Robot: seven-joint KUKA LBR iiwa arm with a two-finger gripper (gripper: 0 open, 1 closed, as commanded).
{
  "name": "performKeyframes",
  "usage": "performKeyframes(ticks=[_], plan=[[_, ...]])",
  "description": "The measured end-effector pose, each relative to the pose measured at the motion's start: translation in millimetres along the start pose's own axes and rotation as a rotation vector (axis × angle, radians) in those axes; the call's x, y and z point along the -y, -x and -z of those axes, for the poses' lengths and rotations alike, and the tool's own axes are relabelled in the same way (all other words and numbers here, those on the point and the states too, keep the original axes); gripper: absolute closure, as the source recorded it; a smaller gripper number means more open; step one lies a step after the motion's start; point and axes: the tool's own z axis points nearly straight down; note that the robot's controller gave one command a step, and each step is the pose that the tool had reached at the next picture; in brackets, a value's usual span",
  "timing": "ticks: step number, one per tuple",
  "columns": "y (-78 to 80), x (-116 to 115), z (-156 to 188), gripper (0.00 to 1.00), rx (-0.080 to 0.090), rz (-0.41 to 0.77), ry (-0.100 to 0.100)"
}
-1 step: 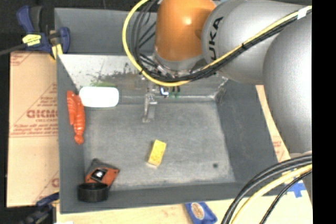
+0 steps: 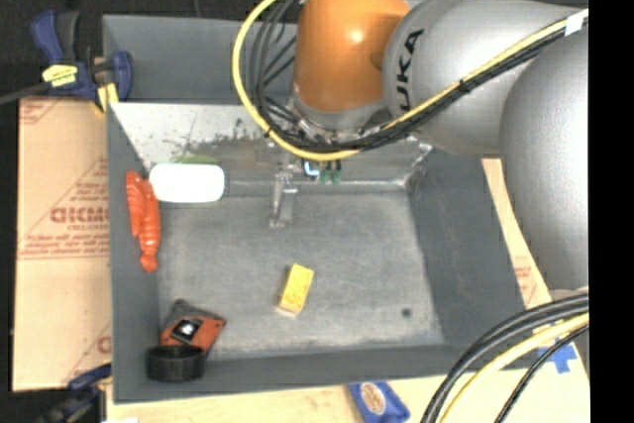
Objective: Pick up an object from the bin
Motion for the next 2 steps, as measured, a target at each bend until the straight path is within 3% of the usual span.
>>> performKeyframes(ticks=[1,2], plan=[[-27.1,2.3,-46.8,0.0,0.004,0.292,-0.001],[-55.1,-44.1,-50.5,0.0,-0.004,0.423,0.0]])
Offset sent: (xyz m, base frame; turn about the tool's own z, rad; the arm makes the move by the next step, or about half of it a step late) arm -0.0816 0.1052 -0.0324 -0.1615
